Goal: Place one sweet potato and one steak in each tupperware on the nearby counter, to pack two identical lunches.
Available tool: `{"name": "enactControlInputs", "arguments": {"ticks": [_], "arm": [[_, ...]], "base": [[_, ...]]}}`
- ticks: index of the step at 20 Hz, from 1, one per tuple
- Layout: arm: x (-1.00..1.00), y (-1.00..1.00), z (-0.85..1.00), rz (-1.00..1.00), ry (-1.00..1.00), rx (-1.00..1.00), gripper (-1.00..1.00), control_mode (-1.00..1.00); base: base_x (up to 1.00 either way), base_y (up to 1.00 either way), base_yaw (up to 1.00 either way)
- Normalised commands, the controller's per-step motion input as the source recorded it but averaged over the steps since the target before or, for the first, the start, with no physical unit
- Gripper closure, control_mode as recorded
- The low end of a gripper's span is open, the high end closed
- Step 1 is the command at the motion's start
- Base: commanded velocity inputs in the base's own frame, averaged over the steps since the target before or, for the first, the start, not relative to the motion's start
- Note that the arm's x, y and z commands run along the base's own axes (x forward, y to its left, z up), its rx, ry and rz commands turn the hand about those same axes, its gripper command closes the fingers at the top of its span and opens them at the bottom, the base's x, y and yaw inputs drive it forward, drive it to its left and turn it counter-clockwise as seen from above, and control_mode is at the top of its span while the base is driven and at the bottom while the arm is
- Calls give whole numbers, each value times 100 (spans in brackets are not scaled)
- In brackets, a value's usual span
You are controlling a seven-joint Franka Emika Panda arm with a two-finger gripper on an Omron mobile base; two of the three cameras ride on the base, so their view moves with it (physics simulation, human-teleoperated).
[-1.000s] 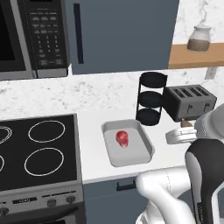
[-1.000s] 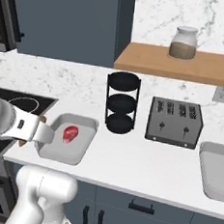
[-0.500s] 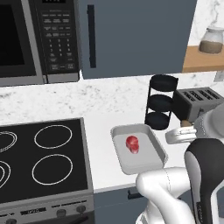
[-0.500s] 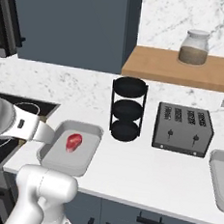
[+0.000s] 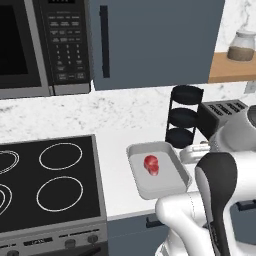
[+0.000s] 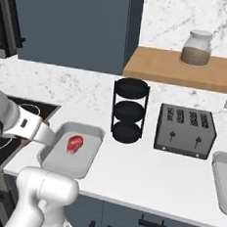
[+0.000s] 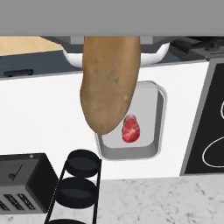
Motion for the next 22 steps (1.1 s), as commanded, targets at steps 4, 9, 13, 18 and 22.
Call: {"name": "enactControlInputs", "arguments": {"ticks": [4,9,13,18,22], "arm": [[44,-3,-56,-1,0,5,100,-100],[87,-3,-70,0,1,12,100,-100],[71,0,-89,0,0,4,100,-100],[63,0,-94,-2,3,-2,100,-100],[71,0,-78,-6,8,-5,100,-100]], "base": [[0,0,0],[0,0,0],[0,0,0],[0,0,0],[0,0,0]]}}
